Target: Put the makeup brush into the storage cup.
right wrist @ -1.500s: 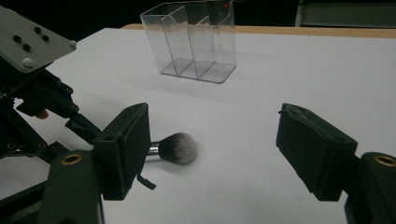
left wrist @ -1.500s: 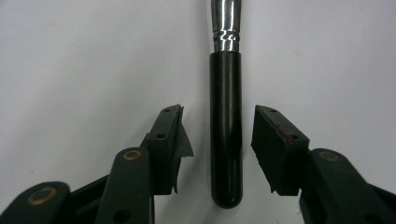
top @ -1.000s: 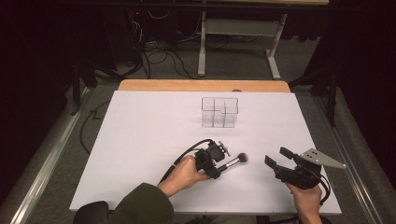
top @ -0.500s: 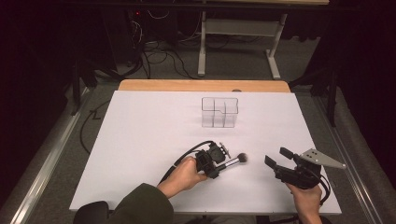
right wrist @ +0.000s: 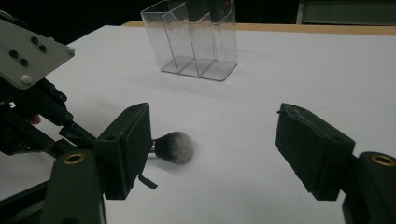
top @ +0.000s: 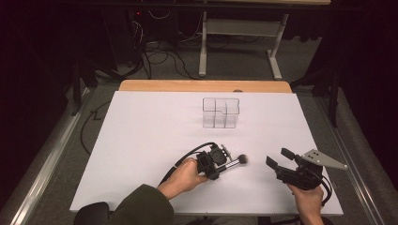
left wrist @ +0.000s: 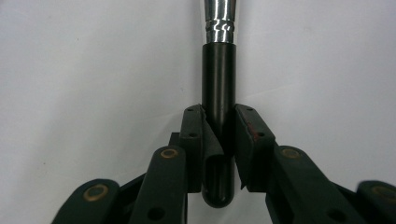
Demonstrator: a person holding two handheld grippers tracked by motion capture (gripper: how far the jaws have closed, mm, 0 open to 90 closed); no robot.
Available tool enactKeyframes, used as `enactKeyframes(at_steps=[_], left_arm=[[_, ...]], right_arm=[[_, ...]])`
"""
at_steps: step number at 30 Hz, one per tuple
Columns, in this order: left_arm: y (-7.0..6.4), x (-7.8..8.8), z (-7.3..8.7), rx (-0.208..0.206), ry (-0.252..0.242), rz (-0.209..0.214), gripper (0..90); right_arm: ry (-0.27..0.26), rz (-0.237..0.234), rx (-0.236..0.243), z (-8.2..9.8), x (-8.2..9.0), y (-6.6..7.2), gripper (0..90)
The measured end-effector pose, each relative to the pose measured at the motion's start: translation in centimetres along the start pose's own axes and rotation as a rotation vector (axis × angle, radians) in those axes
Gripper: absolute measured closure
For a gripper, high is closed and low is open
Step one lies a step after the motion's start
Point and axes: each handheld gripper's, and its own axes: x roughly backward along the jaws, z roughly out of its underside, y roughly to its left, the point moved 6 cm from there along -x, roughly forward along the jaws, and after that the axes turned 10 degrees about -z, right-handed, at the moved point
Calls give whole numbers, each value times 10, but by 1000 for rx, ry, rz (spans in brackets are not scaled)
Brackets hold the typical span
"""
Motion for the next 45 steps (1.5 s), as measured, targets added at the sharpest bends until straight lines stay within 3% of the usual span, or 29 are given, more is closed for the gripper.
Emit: enactKeyframes(at_steps=[13,21,24,41,45], left_arm=[[3,3,9,16,-40,14,744],[9,15,19,30,-91,19,744],[11,18,22,56,-109,22,744],[19,35,40,104,-188,17,744],[24,41,47,133,-222,11,744]], right_arm=[[0,0,0,0,0,0,291],[0,0,0,0,0,0,291],[-1,0,-1,0,0,0,291],[-2,6,-2,0,0,-1,291],[-3,6,-2,0,0,-1,291]])
